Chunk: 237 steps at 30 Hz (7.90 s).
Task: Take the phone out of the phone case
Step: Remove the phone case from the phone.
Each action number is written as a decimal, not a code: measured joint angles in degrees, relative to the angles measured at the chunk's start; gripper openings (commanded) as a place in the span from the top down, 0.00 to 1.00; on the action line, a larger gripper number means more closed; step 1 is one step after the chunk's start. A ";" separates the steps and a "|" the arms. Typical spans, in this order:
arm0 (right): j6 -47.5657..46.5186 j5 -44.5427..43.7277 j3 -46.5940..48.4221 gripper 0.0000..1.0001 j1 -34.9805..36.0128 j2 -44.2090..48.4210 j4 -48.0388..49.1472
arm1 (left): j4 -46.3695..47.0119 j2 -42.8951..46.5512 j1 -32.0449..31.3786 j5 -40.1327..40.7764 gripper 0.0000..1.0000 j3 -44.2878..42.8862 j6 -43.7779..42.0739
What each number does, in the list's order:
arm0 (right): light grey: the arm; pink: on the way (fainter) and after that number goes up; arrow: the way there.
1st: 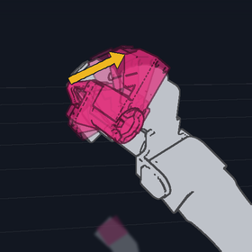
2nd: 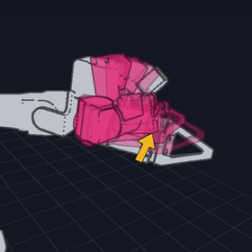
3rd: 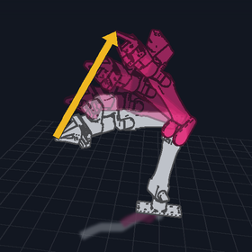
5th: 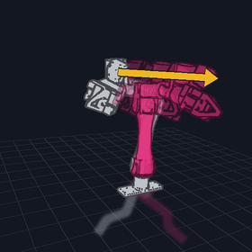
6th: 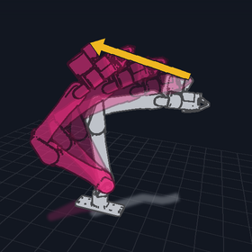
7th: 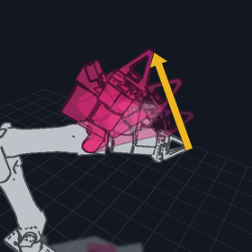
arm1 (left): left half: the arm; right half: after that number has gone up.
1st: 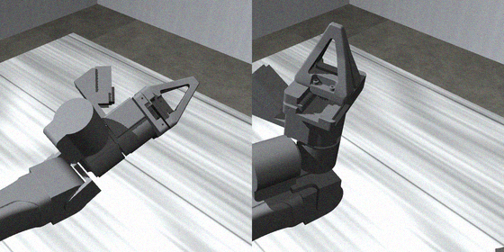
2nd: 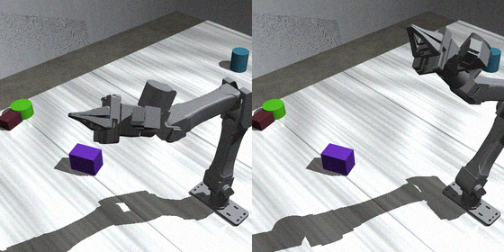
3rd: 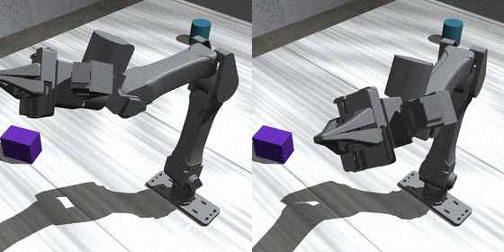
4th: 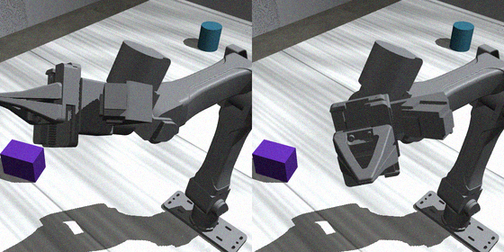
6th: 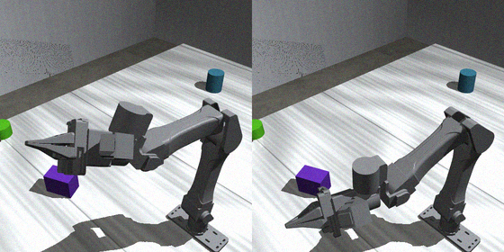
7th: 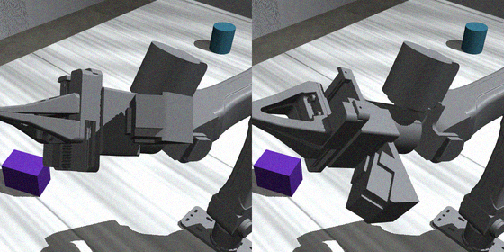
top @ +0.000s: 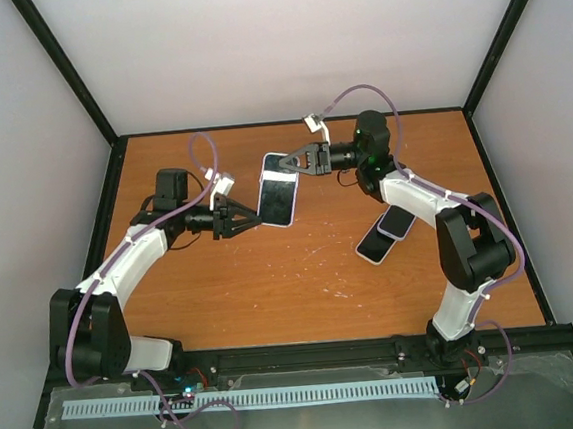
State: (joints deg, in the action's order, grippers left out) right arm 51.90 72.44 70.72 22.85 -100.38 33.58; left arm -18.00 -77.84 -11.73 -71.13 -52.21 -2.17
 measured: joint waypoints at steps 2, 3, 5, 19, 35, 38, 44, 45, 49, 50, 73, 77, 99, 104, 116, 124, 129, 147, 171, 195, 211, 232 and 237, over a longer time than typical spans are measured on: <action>1.01 -0.09 -0.55 0.97 0.00 0.00 1.31 | 0.00 0.00 0.02 0.02 0.68 0.04 0.11; 1.53 -0.13 -0.74 0.97 -0.02 0.00 2.16 | 0.04 0.00 0.07 0.00 0.67 0.04 0.11; 2.25 -0.15 -0.90 0.97 -0.02 0.00 3.50 | 0.17 -0.02 0.24 -0.04 0.68 0.04 0.17; 7.54 -2.12 -4.02 0.97 -0.13 0.02 12.37 | 3.89 -2.69 2.75 -1.86 0.68 0.85 2.45; 15.02 0.81 -4.00 0.97 -0.22 3.43 19.02 | 5.97 -3.61 8.24 5.84 0.35 4.74 3.17; 14.99 1.16 -3.82 0.97 -0.22 3.72 19.06 | 5.14 -0.04 8.20 5.86 0.03 4.98 1.40; 13.46 1.57 -2.14 0.97 -0.28 3.69 16.87 | 4.50 13.49 8.17 4.79 0.00 5.25 -2.29; 13.20 1.55 -1.70 0.97 -0.28 3.69 16.65 | 4.50 14.78 8.20 4.31 0.00 5.25 -2.36; 12.66 1.53 -0.52 0.97 -0.28 3.67 16.11 | 4.22 14.53 8.13 -0.09 0.00 5.22 -2.71; 12.63 1.55 -0.24 0.97 -0.28 3.65 16.04 | 4.11 13.68 8.07 -1.07 0.00 5.22 -2.64; 12.39 1.53 0.55 0.97 0.87 3.37 15.96 | 11.34 8.90 3.02 -1.97 0.07 3.85 7.89; 12.41 1.53 0.57 0.97 1.01 3.37 16.02 | 12.37 8.52 2.97 -1.22 0.13 3.82 9.25; 10.84 -0.55 0.57 0.97 0.83 3.37 16.46 | 13.46 6.69 2.93 2.73 0.35 2.14 12.13; 10.78 -0.87 0.59 0.97 0.83 3.37 17.11 | 13.22 5.09 2.93 4.17 0.41 1.33 12.20; 5.99 0.07 0.61 0.97 2.03 3.37 14.23 | 12.87 2.36 1.62 0.13 0.55 -2.40 11.67; -5.53 2.21 3.56 0.97 4.26 3.28 1.03 | 12.85 1.70 0.39 -3.08 0.63 -3.85 10.25; -7.65 3.89 6.03 0.97 4.35 1.57 -1.29 | 12.76 1.42 0.35 -4.76 0.75 -3.85 9.60; -7.23 2.91 11.06 0.42 2.80 -4.85 -5.55 | 22.16 -0.22 3.78 -10.01 0.99 -2.03 23.98; -63.63 -34.03 6.36 0.38 6.43 15.54 -42.01 | 34.18 -7.89 8.83 -10.25 0.99 1.60 50.14; -98.42 -70.51 -5.66 0.52 33.27 19.12 -33.03 | 31.15 -7.72 10.12 -7.02 0.99 2.97 57.24; -105.18 -78.05 -6.51 0.61 35.12 15.39 -30.25 | 30.14 -7.58 10.12 -7.19 0.99 3.21 57.18; -112.52 -88.61 -7.06 0.97 35.65 9.60 -17.97 | 27.08 -7.63 10.36 -5.70 0.99 3.21 55.95; -111.73 -88.74 -7.41 0.97 35.65 10.43 -17.14 | 24.13 -7.63 10.64 -4.63 0.99 3.19 52.43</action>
State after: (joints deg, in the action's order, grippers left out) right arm -59.83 -16.29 63.31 58.50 -89.95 16.45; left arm 6.13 -85.47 -1.08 -75.77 -49.01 50.26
